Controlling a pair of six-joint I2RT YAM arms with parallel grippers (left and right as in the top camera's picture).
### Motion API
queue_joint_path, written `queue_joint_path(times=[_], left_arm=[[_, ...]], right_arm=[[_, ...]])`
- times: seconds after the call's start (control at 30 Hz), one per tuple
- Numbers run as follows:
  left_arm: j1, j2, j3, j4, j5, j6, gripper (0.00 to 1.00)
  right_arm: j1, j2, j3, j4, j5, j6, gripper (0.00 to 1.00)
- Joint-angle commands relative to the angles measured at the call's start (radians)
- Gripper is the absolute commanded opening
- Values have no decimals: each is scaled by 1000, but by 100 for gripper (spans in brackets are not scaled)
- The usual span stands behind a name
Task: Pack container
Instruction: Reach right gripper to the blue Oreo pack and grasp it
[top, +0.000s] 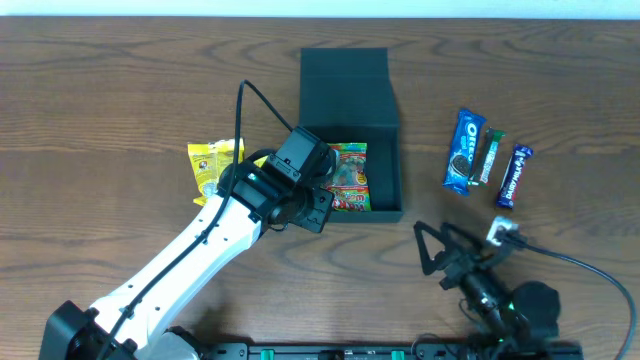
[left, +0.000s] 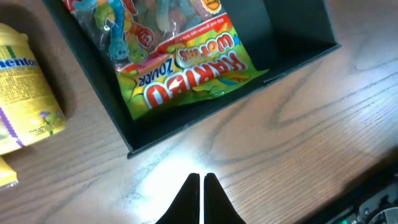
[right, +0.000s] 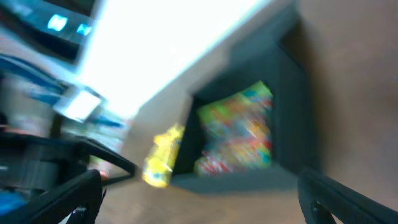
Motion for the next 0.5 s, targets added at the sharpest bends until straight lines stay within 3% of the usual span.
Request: queue_joint_path(times=[0.0, 0.13, 0.3, 0.47], left_arm=[[2, -10, -1, -2, 15, -6, 6], [2, -10, -1, -3, 15, -6, 6], [2, -10, -1, 5, 14, -6, 6], [2, -10, -1, 10, 11, -6, 6]], right_arm=[[2, 31, 14, 67, 25, 25, 99], [1, 190, 69, 62, 94, -85, 99], [1, 626, 274, 43, 153, -296, 99], [1, 1057, 614, -189, 346, -437, 97]])
